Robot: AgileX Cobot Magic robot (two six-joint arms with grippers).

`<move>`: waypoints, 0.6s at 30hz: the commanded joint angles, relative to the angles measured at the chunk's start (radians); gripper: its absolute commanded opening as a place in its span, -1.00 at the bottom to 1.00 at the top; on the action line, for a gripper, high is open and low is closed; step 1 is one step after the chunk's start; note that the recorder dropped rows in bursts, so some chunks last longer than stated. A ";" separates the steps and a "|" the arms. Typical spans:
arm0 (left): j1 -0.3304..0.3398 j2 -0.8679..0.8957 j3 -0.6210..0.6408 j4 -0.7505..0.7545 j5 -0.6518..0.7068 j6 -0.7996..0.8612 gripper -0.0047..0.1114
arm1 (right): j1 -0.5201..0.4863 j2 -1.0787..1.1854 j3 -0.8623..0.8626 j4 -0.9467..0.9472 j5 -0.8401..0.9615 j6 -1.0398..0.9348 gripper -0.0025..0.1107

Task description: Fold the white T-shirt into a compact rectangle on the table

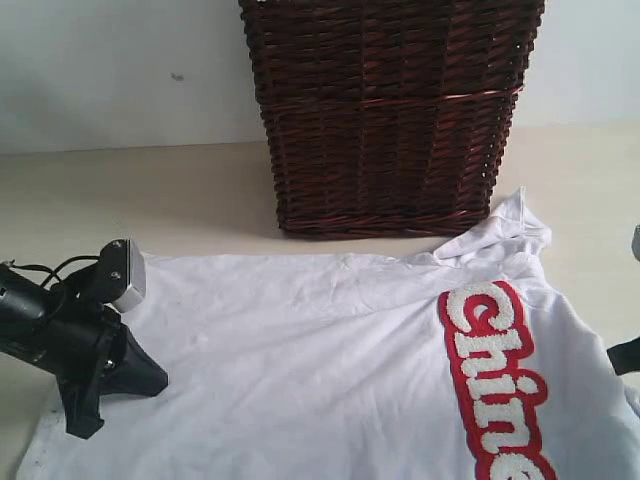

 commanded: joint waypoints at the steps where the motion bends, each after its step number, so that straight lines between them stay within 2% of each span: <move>1: -0.009 0.050 -0.005 -0.011 -0.043 0.003 -0.92 | -0.005 0.038 -0.005 0.095 -0.003 -0.045 -0.44; 9: -0.005 0.070 -0.005 0.021 -0.052 -0.001 -0.92 | -0.005 0.077 -0.005 0.343 -0.006 -0.288 -0.45; 14: -0.003 0.070 -0.005 0.170 -0.090 -0.085 -0.92 | -0.005 0.119 -0.005 0.525 -0.004 -0.483 -0.45; 18: -0.003 0.070 -0.005 0.200 -0.095 -0.104 -0.92 | -0.005 0.182 -0.005 0.547 -0.029 -0.523 -0.47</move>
